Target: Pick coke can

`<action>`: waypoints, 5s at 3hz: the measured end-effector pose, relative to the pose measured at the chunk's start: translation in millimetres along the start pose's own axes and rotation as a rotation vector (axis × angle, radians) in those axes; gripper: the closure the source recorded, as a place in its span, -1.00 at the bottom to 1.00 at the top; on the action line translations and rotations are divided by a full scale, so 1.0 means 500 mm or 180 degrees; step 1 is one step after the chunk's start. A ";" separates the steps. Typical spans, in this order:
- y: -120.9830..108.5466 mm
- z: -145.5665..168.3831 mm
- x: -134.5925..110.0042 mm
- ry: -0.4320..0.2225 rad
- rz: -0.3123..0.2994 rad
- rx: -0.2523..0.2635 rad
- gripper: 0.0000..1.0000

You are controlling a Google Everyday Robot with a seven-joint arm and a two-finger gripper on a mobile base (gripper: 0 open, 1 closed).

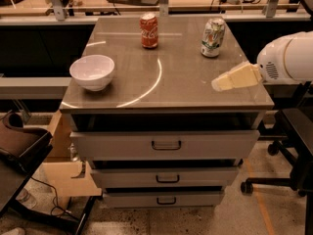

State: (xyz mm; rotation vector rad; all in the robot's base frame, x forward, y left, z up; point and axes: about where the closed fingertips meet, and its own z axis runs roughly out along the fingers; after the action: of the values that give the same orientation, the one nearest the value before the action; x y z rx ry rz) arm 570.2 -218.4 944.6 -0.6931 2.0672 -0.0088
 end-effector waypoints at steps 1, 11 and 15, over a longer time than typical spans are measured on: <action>0.004 -0.001 0.003 0.0027 -0.0006 -0.0017 -1.00; 0.066 0.569 -0.352 -0.1646 0.0394 -0.0582 -1.00; 0.058 0.688 -0.453 -0.1923 0.0672 -0.0774 -0.09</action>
Offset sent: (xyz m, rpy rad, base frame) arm 0.0042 0.0132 -0.0048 0.0548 -0.0412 -0.0104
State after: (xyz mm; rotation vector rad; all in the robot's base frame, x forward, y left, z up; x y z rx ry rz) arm 918.1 1.8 915.4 -0.5331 1.5545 0.5182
